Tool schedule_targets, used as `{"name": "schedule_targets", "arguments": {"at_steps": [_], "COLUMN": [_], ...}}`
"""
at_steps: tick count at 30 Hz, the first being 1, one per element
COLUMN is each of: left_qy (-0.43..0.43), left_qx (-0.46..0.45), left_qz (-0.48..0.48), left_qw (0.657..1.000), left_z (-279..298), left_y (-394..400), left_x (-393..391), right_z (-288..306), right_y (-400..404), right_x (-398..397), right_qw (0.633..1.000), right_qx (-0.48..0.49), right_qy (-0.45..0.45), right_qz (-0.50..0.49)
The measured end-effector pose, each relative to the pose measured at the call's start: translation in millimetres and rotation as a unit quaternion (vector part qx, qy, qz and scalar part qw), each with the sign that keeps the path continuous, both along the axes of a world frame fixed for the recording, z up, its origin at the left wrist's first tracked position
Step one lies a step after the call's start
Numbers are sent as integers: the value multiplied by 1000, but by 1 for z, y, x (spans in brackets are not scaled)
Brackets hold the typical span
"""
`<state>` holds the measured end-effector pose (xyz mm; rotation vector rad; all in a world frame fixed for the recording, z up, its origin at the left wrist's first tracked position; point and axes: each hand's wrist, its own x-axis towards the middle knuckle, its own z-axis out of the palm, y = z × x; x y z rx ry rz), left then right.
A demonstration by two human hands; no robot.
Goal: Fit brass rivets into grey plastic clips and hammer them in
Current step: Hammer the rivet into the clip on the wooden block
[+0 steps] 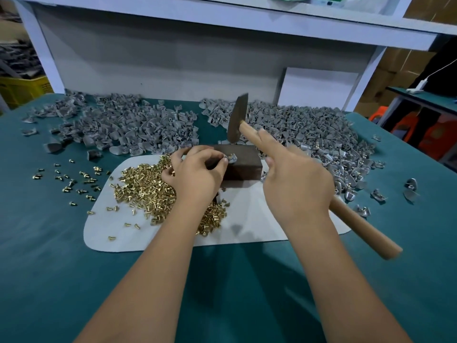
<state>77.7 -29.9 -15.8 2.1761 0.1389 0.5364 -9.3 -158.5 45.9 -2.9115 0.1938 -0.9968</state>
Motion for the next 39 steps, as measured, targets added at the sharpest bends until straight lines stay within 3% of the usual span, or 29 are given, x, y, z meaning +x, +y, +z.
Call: {"name": "schedule_targets", "arguments": {"at_steps": [5,9,12,16,21,27,39], "left_qy": [-11,-17,-13,-23,-12,30,29], "left_qx": [-2,3,-11,-11,-11,-16,-119], "left_qz": [-7,-5,-10,-4,-18,-41,-119], "left_qw": [1000,1000,1000,1000,1000,999,985], "left_z": [1,0,0,-2,-2,4,17], "left_y": [2,2,2,0,3,5,13], "left_x": [-2,-2,-3,-1,-2,-5,-16], "right_z": [-9,-11,-17,-18,-24,-27,-41], "right_y": [8,13,10,8,1,-17,-60], "right_x": [-1,-2,-1,-5,2,10,17], "right_qw": [999,999,998,999,997,995,966], "right_qx": [-13,13,-6,20,7,78,152], "right_qy": [30,-32,61,-27,73,8,148], "right_qz": [-8,3,1,-11,-22,-54,-147]}}
